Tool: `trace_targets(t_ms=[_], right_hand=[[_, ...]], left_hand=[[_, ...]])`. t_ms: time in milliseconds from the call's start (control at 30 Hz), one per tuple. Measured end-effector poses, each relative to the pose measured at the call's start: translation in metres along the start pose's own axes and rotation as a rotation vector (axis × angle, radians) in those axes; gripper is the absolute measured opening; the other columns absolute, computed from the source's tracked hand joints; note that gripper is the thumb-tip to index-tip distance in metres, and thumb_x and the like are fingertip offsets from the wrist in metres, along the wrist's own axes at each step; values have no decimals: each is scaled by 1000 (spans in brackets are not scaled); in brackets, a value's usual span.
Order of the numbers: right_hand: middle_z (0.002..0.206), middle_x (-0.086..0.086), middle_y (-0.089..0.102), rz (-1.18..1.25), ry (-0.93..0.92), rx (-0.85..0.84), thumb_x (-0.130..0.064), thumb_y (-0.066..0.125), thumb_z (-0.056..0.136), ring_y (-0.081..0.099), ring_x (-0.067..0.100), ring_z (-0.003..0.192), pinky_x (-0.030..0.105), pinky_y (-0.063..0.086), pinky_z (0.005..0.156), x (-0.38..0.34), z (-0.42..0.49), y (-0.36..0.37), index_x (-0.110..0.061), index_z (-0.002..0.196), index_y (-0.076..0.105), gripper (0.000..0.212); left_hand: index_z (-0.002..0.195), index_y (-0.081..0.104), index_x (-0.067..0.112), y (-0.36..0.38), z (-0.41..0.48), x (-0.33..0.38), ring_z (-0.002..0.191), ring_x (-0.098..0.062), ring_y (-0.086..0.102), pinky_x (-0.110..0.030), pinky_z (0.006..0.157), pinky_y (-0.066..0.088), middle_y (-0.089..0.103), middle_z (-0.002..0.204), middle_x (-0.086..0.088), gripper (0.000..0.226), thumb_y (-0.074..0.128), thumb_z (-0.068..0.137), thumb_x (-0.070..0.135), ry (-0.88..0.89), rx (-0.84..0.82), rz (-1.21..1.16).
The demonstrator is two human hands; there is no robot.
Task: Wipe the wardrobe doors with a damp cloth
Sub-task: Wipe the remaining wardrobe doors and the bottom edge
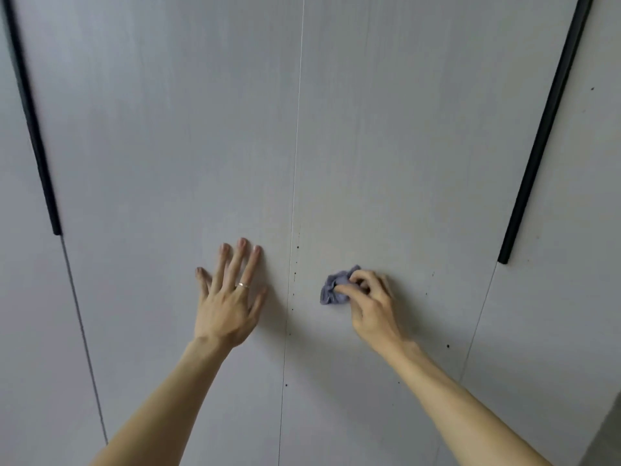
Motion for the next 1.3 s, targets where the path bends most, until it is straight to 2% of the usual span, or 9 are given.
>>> trace_targets(t_ms=[100, 367, 500, 567, 733, 900, 1000, 1167, 1300], right_hand=[[110, -3, 50, -10, -48, -36, 6, 57, 80, 50, 29, 86, 40, 52, 70, -8, 23, 0, -22, 103, 74, 40], [111, 10, 54, 6, 99, 223, -2, 57, 90, 50, 26, 90, 33, 46, 81, -22, 123, -32, -15, 111, 75, 31], [103, 8, 61, -46, -290, -146, -6, 45, 86, 49, 27, 84, 39, 50, 70, -63, 50, 25, -19, 105, 77, 39], [104, 4, 60, -65, -310, -225, -3, 49, 82, 52, 31, 83, 38, 52, 68, -65, 56, 28, -23, 104, 77, 40], [105, 10, 56, -3, 54, 206, 0, 58, 84, 53, 32, 83, 35, 47, 79, -44, 150, -19, -17, 105, 77, 33], [107, 9, 60, -81, -214, 51, -4, 52, 84, 52, 31, 83, 38, 47, 77, -71, 91, 17, -19, 106, 78, 37], [103, 6, 61, -75, -257, -58, 5, 58, 74, 52, 30, 83, 36, 46, 75, -79, 77, 30, -19, 102, 79, 42], [104, 14, 59, -3, -65, 164, 0, 60, 83, 52, 34, 80, 34, 41, 78, -104, 171, 16, -16, 106, 78, 33], [109, 12, 61, -4, -117, 194, 0, 62, 85, 51, 34, 83, 37, 44, 76, -141, 182, 44, -21, 111, 77, 37]], left_hand=[[156, -16, 39, 3, 1, -1, 151, -15, -25, -60, 120, -5, -25, 163, 16, 75, 26, 99, 60, 8, 16, -5], [156, -16, 39, 10, 1, -6, 151, -14, -24, -60, 118, -6, -26, 163, 16, 75, 28, 99, 62, 11, 68, 7], [158, -10, 38, 9, 2, -9, 153, -14, -19, -63, 117, 2, -19, 165, 15, 76, 28, 98, 63, 33, 108, 2], [159, -6, 36, 9, 1, -8, 153, -15, -16, -64, 116, 6, -16, 166, 14, 75, 28, 98, 63, 44, 131, 6], [160, -4, 34, 9, 2, -8, 153, -17, -15, -65, 115, 6, -14, 167, 12, 74, 28, 99, 62, 56, 153, 23], [160, 0, 35, 7, 1, -9, 154, -18, -12, -62, 114, 4, -10, 168, 12, 74, 31, 98, 62, 67, 164, 19], [161, 5, 33, 1, 2, -7, 155, -19, -7, -65, 114, 15, -5, 168, 9, 83, 51, 96, 57, 89, 193, 27], [158, 25, 32, -15, -17, -38, 148, -24, 31, -63, 106, 39, 21, 165, 2, 102, 81, 75, 48, 92, 188, 161], [157, 30, 33, -14, -39, -75, 147, -25, 34, -63, 103, 44, 25, 165, 2, 100, 83, 73, 47, 3, 192, 179]])
Point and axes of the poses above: each hand's wrist, its own z-axis towards the middle knuckle, its own y-axis out of the palm, x = y × z, the point moved 9 cm from there along z, towards the middle knuckle
